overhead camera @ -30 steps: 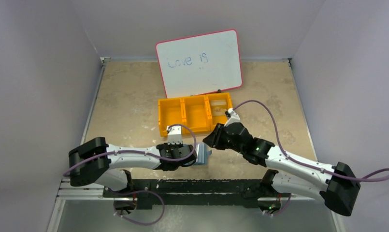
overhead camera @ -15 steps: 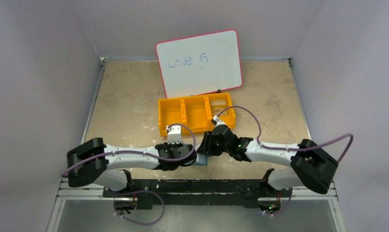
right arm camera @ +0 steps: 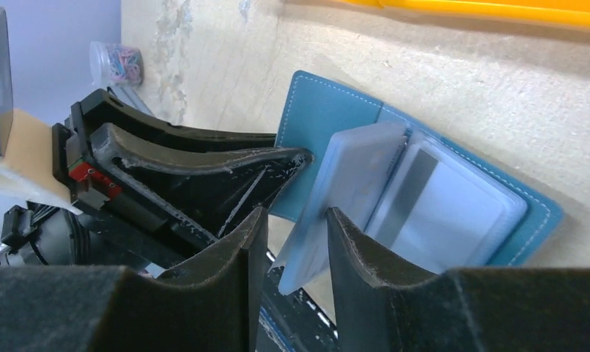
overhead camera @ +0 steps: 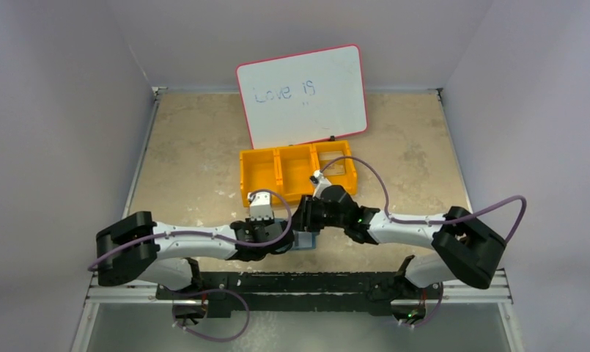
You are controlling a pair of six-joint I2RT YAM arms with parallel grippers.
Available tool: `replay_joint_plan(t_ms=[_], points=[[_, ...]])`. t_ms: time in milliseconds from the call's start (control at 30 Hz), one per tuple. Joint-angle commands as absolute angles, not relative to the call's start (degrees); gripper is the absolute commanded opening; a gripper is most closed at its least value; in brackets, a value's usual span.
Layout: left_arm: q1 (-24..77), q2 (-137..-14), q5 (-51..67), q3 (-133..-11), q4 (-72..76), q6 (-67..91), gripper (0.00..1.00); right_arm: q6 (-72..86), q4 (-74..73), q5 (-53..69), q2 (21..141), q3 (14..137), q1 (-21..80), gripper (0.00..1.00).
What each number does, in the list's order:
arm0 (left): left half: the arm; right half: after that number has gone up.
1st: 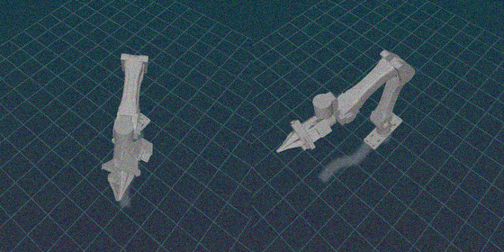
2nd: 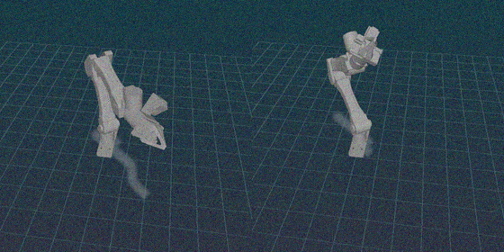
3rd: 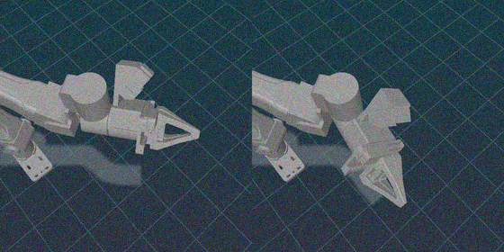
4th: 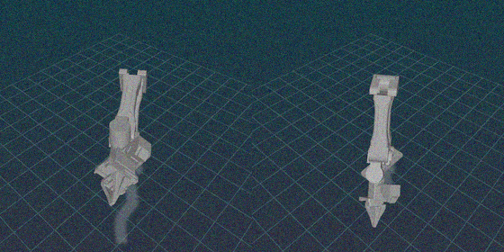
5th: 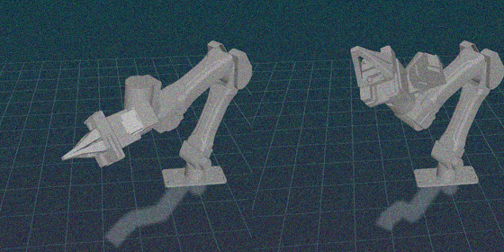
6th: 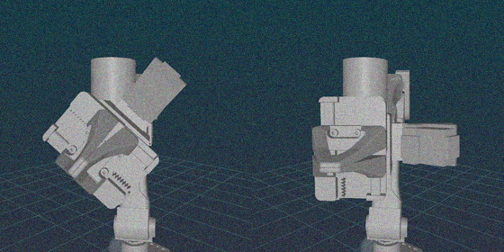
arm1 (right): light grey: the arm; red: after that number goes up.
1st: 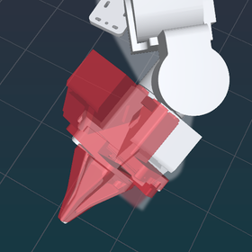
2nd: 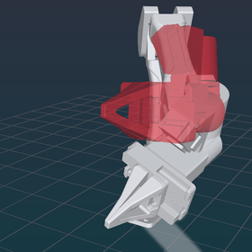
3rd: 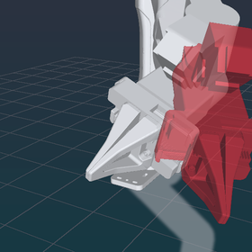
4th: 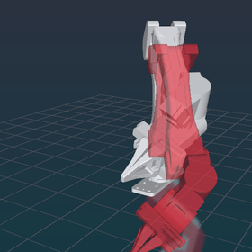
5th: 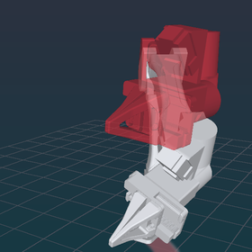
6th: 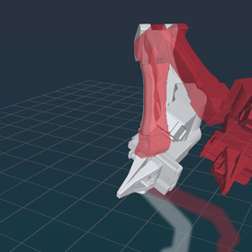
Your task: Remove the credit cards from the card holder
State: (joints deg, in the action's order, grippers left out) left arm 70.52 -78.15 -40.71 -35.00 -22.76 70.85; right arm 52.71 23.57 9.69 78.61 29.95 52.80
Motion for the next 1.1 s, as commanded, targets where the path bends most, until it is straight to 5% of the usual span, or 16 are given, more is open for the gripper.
replay_joint_plan(t_ms=[0, 233, 1067], points=[[70.49, -73.07, -41.88, -32.78, -20.43, 72.96, 0.21, 52.49, 27.11, 11.96, 81.33, 33.15, 52.65, 0.39], [70.49, -63.60, -43.59, -27.20, -21.10, 76.37, 0.32, 50.86, 28.30, 14.77, 87.68, 36.72, 52.68, 0.41], [70.49, -41.68, -46.43, -23.90, -29.52, 78.85, 0.41, 46.58, 25.18, 16.64, 94.61, 45.18, 53.18, 0.50]])
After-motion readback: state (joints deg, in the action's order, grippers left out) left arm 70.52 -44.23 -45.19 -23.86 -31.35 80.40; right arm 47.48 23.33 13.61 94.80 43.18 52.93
